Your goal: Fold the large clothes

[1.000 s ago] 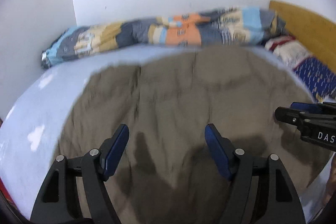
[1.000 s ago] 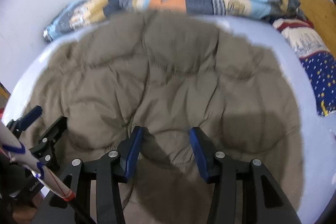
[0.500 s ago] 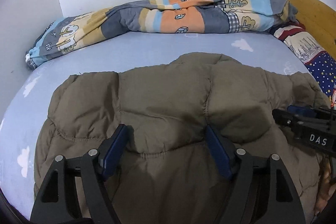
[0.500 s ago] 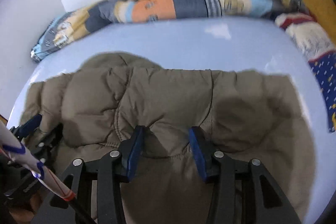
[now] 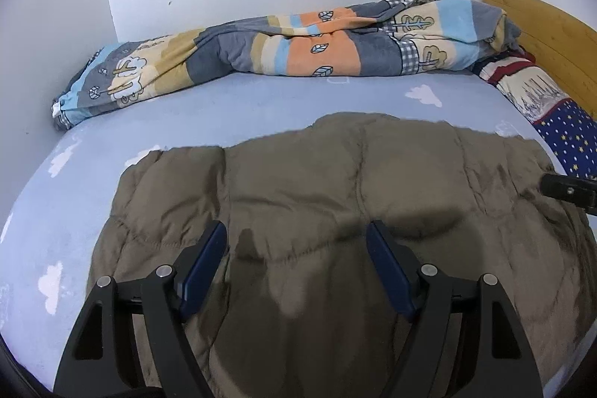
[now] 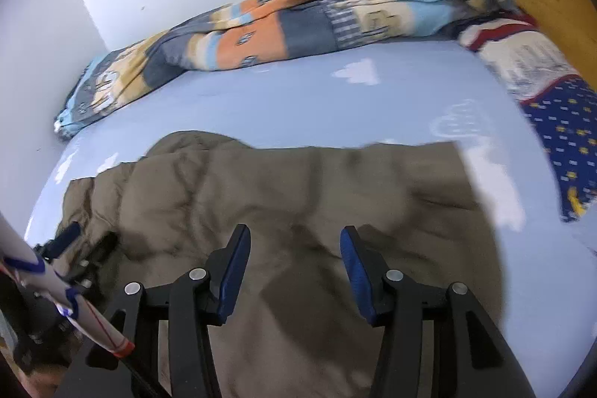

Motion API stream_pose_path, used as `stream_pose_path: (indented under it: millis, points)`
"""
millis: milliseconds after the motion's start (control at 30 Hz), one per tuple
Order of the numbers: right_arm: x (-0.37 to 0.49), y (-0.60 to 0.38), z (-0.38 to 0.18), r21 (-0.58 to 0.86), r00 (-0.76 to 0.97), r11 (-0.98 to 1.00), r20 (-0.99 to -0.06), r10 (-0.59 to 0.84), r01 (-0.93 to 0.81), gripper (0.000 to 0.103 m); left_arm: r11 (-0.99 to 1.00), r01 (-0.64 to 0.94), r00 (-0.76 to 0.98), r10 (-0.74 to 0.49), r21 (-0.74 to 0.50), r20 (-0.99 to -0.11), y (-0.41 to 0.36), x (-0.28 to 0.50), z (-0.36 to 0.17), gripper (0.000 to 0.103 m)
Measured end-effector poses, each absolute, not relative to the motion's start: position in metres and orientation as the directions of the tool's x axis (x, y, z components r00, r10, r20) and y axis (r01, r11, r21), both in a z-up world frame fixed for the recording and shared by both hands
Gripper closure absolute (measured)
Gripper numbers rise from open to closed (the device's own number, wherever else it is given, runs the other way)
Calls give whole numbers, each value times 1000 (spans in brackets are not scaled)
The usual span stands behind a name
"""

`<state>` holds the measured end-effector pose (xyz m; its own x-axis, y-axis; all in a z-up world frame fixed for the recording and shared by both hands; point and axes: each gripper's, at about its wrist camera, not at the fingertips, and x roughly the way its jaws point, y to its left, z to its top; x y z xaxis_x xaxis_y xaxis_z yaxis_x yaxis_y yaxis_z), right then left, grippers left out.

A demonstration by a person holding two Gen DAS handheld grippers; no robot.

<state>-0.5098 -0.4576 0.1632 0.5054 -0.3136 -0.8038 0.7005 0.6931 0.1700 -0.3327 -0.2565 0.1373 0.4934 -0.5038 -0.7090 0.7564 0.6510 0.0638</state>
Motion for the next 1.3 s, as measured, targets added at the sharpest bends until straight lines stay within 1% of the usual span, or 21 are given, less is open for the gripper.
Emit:
stream_pose_path:
  millis: [167,300,433,500,600,800,967,1300]
  points:
    - [-557,-452,156,115,439,664,-830,-345,739,49,652,750,532,-497,110,-685,-236,-355,141,27]
    - [-591,-437,153,110,430,657,-833,-349,746,49,658,738,582,-509,149,-634,-218,-380,155,27]
    - [-620,-418,148,173,443,623,-842,-308,763,49,646,749,590,-545,150,-596,-201,-405,169,27]
    - [-627,-411,149,181,448,619,-839,-309,765,49,641,752,592,-556,152,-584,-194,-413,173,27]
    - [-627,-406,146,144,420,615,-845,-331,775,49,636,759,584,-569,141,-579,-185,-422,174,27]
    - [-617,-412,129,116,371,605,-873,-315,787,48,637,758,587,-569,143,-577,-180,-419,176,27]
    - [-607,-410,124,69,339,615,-879,-334,786,45,645,754,583,-570,124,-578,-177,-413,178,27]
    - [-604,-411,118,38,317,624,-884,-343,780,44,644,755,588,-578,127,-566,-176,-414,181,27]
